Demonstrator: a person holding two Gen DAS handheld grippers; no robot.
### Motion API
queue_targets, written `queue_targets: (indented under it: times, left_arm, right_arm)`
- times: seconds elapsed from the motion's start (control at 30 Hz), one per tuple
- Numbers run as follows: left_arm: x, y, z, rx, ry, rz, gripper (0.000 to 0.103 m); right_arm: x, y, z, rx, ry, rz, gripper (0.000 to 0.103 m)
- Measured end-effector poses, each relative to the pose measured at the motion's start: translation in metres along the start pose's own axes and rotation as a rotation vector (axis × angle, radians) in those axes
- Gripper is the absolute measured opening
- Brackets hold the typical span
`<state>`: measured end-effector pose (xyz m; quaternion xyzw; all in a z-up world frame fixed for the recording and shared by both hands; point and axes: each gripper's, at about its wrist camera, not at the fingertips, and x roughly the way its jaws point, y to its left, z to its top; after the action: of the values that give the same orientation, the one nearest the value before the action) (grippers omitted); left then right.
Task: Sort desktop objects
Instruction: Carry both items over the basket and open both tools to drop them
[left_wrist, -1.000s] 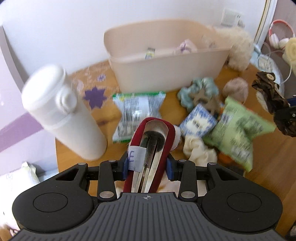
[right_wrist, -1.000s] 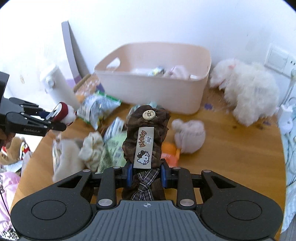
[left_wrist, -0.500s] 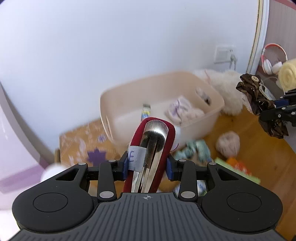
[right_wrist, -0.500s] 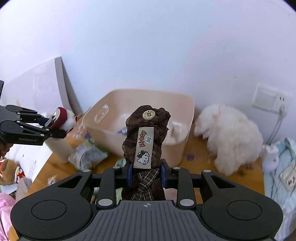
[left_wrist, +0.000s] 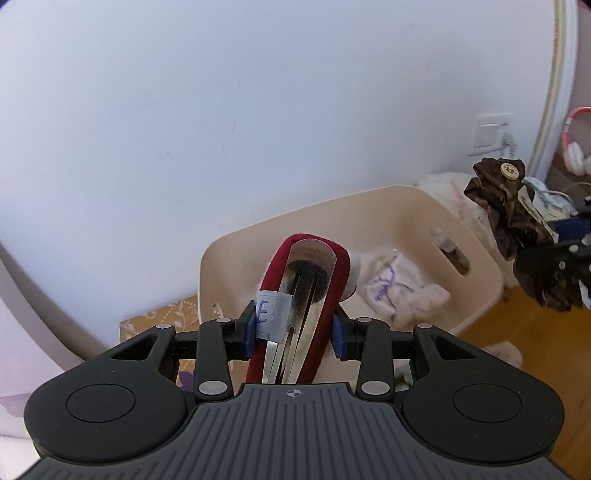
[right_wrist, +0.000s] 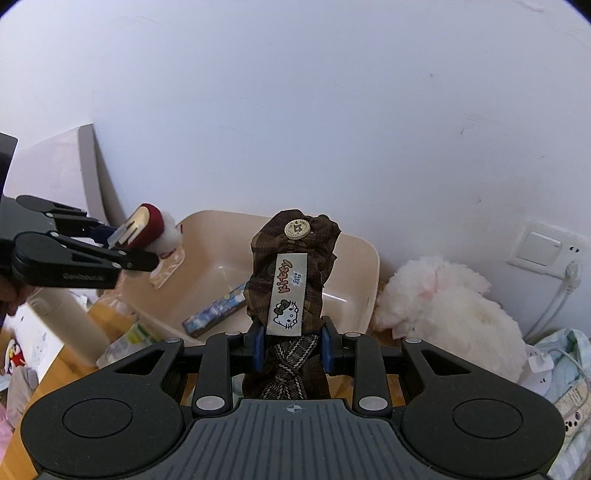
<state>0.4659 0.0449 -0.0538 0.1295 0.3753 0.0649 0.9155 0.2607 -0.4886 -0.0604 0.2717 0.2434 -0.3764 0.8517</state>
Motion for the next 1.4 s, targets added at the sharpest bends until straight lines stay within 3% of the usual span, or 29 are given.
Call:
queue_targets:
  times: [0.37,0.57,0.73,0.77,0.8,0.87,0.9,0.93,1.0,1.07,1.2,1.4]
  left_arm:
    - [0.071,-0.001,0.005,-0.118,0.141,0.059,0.039]
    - [0.09,-0.012,0.0,-0.099,0.211,0.075,0.04]
    - [0.098,-0.017,-0.003,-0.101,0.267,0.043,0.042]
    - [0.094,-0.015,-0.005,-0.1,0.264,0.046,0.044]
    - [0.093,-0.015,-0.005,-0.099,0.262,0.045,0.048]
    - [0.089,-0.015,-0.005,-0.099,0.258,0.046,0.062]
    - [0.086,-0.014,-0.005,-0.101,0.254,0.057,0.07]
    - [0.082,-0.014,-0.004,-0.103,0.246,0.066,0.073]
    - [0.075,-0.011,-0.004,-0.111,0.233,0.075,0.074]
    - [0.068,-0.008,-0.005,-0.121,0.231,0.078,0.074]
    - [0.053,-0.002,-0.008,-0.14,0.216,0.098,0.074]
    - [0.02,0.002,-0.009,-0.153,0.201,0.099,0.075]
  right_arm:
    - [0.088,0.001,0.015,0.044,0.126,-0.048,0.028]
    - [0.112,0.009,0.01,0.001,0.17,-0.07,0.028]
    - [0.124,0.021,0.01,-0.022,0.187,-0.078,0.028]
    - [0.125,0.025,0.01,-0.028,0.192,-0.08,0.032]
    - [0.126,0.027,0.009,-0.034,0.197,-0.079,0.042]
    - [0.126,0.03,0.009,-0.032,0.193,-0.07,0.048]
    - [0.125,0.03,0.01,-0.029,0.187,-0.069,0.058]
    - [0.123,0.031,0.011,-0.028,0.181,-0.072,0.07]
    - [0.12,0.032,0.013,-0.026,0.164,-0.084,0.079]
    - [0.113,0.029,0.015,-0.018,0.156,-0.089,0.08]
    - [0.094,0.022,0.017,0.016,0.131,-0.098,0.095]
    - [0.062,0.014,0.013,0.061,0.084,-0.105,0.103]
